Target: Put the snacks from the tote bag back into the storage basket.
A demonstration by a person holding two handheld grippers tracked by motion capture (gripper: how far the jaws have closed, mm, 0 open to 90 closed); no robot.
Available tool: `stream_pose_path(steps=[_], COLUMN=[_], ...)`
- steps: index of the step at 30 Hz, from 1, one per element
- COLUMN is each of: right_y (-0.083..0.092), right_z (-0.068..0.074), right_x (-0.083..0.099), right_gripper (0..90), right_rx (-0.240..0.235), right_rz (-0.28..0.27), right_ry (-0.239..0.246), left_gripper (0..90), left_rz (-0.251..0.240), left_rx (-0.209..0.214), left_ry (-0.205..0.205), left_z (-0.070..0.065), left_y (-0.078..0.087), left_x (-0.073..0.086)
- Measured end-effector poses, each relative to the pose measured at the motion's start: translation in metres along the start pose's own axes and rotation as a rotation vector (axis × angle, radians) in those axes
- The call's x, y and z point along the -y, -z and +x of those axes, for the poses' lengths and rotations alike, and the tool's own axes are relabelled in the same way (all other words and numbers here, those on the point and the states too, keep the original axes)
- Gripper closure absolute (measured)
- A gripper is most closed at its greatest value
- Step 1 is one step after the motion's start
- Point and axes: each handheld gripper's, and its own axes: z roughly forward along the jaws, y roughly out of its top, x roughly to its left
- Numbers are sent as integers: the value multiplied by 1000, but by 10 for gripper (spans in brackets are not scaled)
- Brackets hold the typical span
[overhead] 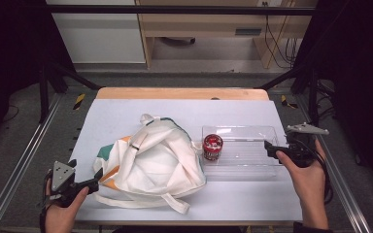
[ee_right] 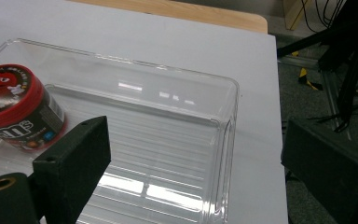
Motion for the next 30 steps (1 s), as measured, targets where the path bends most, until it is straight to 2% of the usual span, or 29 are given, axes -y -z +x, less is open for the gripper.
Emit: stream_pose_path(steps=[16,30], right_y=[-24,-33], right_z=[-17,-19], right_x=[20,27], right_gripper=[78,82], right_rx=[4,-5], right_rz=[65,89], right_ry=[-46,-57], left_gripper=[60,60], left_rz=[3,6], left_rx=[3,6], left_ry=[-3,-9], left_z=[-1,-2], left_y=[-1,-1], left_x=[0,0])
